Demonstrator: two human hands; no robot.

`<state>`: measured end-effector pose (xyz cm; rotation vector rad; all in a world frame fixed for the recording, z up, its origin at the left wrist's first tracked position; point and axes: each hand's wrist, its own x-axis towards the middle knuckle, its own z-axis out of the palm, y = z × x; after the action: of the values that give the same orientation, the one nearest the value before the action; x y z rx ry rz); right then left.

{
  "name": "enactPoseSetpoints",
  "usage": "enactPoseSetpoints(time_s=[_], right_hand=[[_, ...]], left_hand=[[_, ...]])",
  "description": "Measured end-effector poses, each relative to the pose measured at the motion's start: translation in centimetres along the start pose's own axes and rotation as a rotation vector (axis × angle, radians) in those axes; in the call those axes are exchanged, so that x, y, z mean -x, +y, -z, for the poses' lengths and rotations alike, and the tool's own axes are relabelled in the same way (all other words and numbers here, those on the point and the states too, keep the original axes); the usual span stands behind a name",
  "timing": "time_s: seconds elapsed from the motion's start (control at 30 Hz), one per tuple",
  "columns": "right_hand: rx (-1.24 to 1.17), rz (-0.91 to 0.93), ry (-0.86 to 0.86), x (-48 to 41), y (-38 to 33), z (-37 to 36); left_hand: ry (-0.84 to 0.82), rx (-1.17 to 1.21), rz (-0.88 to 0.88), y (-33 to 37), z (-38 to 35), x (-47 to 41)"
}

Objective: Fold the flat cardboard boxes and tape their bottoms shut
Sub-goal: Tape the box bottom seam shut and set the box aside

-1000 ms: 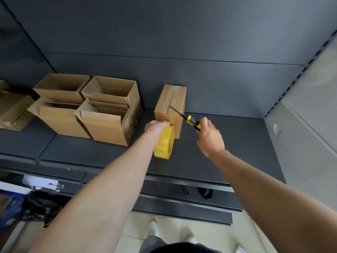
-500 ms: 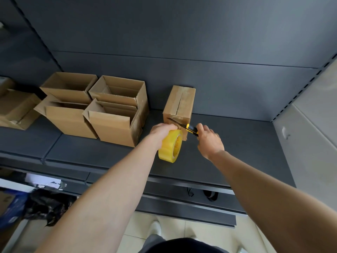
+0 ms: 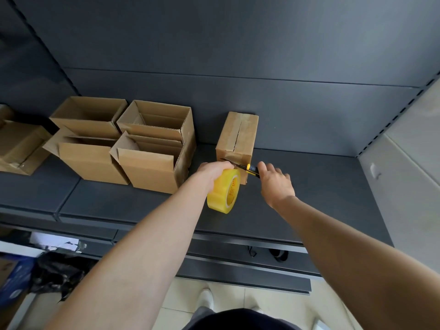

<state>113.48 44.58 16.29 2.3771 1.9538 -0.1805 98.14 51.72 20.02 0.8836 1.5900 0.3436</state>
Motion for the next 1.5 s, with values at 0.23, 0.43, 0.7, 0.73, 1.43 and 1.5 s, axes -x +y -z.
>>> enactPoseSetpoints(time_s=[0.23,0.43,0.7,0.73,1.43,1.5], right_hand=[[0.052,-0.027,-0.005,0.1,-0.6,0.3],[0.122,-0.077,-0.028,0.4,0.9,0.1],[0.056,-0.127,-0.174,0.3,1.3,-0.9],[0.059,-0.162,-0.212,0.3,1.6,-0.9],[-0.085,-0.380,-0.169,2.4,7.0,-2.5],[-0.379,-0.480,-0.101,1.6,6.0,-1.2]], left_hand=[[-0.010,-0.059,0.002,0.4,0.3,-0.6],[-0.050,-0.190,-0.020,0.8,0.7,-0.5],[-0.165,-0.261,-0.052,0.2,1.8,0.3],[-0.205,-0.256,-0.071,0.1,1.7,0.4],[-0.234,-0.153,-0.138,-1.4,-5.0,1.8],[-0.222,-0.126,-0.140,-1.3,-5.6,1.7]])
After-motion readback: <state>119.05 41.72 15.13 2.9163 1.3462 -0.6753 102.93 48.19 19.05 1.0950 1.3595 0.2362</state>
